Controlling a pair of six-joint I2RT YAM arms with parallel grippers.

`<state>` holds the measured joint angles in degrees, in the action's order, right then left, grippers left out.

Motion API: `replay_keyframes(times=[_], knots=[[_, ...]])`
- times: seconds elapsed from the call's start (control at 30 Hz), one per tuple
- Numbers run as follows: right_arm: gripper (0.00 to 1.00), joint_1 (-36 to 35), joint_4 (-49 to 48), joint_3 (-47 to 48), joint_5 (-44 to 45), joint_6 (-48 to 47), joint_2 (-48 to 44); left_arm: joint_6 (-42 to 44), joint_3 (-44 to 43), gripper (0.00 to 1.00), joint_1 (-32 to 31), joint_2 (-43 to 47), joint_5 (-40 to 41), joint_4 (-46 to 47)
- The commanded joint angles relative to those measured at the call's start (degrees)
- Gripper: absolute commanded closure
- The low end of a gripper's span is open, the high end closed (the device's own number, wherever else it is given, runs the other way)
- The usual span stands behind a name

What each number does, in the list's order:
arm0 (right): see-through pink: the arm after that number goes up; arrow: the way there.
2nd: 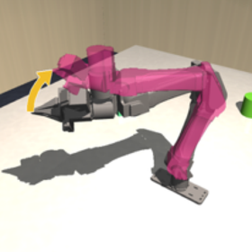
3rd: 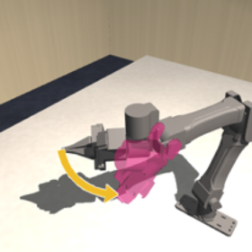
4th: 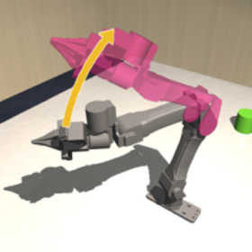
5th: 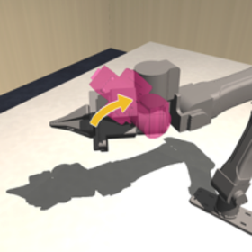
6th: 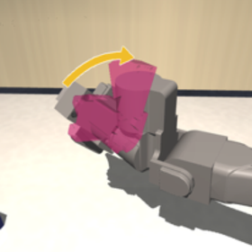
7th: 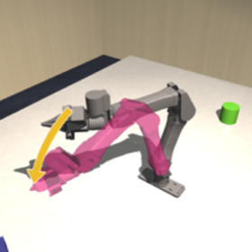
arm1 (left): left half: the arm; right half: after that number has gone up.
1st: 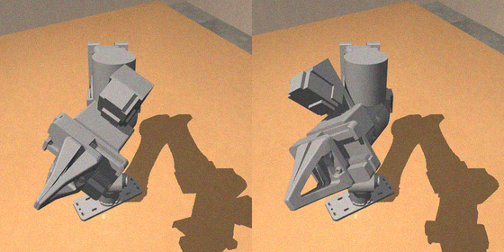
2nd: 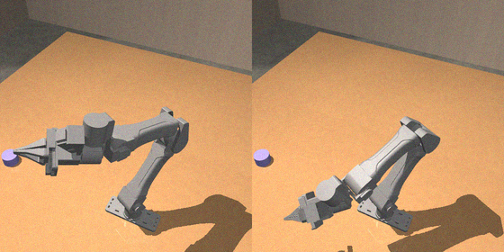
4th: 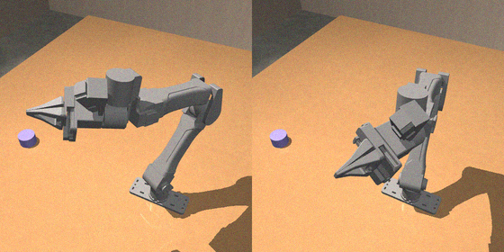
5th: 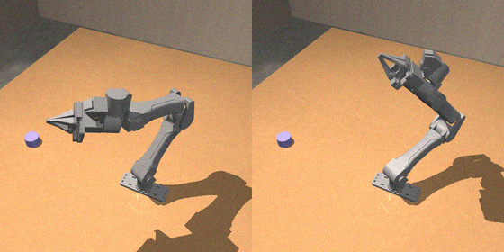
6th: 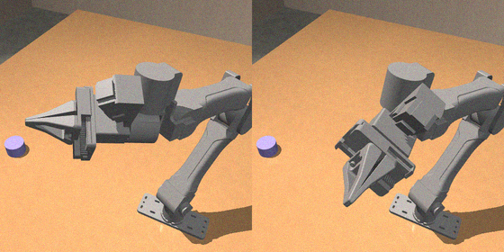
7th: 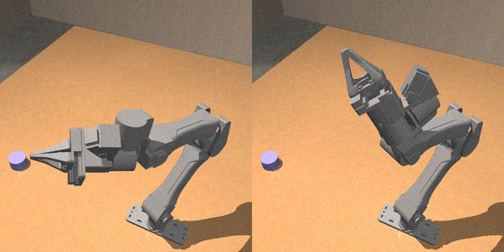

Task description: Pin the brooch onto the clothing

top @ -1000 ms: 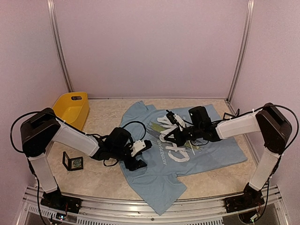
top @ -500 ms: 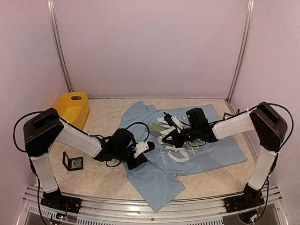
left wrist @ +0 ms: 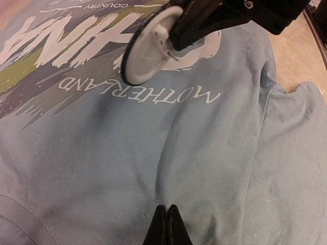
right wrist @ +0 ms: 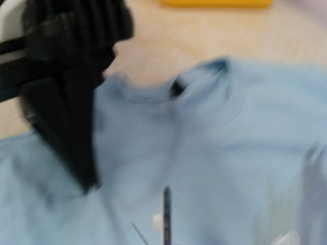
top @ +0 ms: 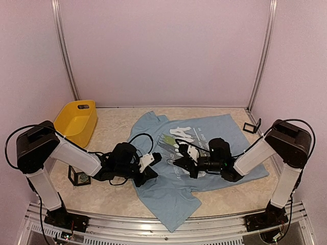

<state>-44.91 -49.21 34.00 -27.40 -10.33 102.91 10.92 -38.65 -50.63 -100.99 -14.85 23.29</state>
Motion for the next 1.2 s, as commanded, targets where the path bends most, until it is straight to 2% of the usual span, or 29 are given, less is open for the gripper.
replay_keyframes(times=[0.0,0.2,0.47,0.77,1.07,1.17], knots=[[1.00,-2.0,-17.3,-1.0,6.4,-8.1,4.8,-3.5,0.7,1.00,0.0,2.4,-2.8,5.3],[1.00,-6.3,-32.2,-3.9,11.7,-18.9,12.4,-3.6,1.1,1.00,-0.1,2.7,-4.3,5.7],[1.00,-7.7,-30.2,-2.1,11.3,-20.8,16.4,-4.6,1.2,1.00,0.0,2.2,-5.6,7.1],[1.00,-8.0,-32.9,-2.6,8.2,-15.8,18.1,-5.2,1.1,1.00,-0.1,1.9,-5.5,7.1],[1.00,-7.7,-31.7,-2.5,-2.9,-7.8,17.7,-5.7,1.5,1.00,-0.1,1.8,-5.1,7.5],[1.00,-6.9,-31.9,-1.9,-4.1,-3.8,18.0,-5.7,2.0,1.00,-0.3,1.9,-4.9,7.6]])
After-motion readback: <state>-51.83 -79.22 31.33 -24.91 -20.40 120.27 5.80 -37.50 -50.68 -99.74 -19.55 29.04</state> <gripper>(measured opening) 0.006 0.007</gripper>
